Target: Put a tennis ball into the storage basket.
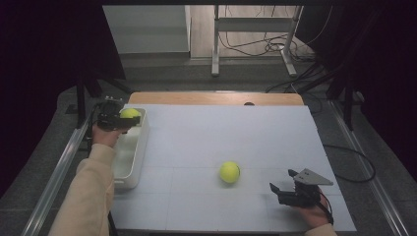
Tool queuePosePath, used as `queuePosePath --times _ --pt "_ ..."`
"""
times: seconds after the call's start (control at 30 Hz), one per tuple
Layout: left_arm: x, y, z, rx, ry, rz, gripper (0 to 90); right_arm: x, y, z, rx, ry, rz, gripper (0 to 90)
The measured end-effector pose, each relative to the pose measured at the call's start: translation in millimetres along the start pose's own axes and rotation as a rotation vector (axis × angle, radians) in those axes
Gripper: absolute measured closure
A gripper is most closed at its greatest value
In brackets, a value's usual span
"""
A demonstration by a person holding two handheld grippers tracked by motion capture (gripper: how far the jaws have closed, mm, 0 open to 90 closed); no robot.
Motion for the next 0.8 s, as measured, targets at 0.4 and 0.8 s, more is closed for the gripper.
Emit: queuePosePath --times 0.4,0.8 --pt "-9.7 17.8 -12.0 0.069 0.004 -0.12 6.8 -0.1 0.2 0.0 0.0 0.0 -0.001 14.4" --pt "-14.9 32.8 -33.6 0.113 -0.05 -0.193 9.2 -1.3 -0.3 -1.4 0.0 -0.013 -0.003 14.5"
Point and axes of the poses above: each handheld gripper's, and its own axes: y roughly backward along the jaws, x roughly out of its underside, z roughly to its left, the point moved 6 cm from there along -y, roughly forward along the jaws, and after that the axes turned 10 degrees about -y, right-handed, at the moved point
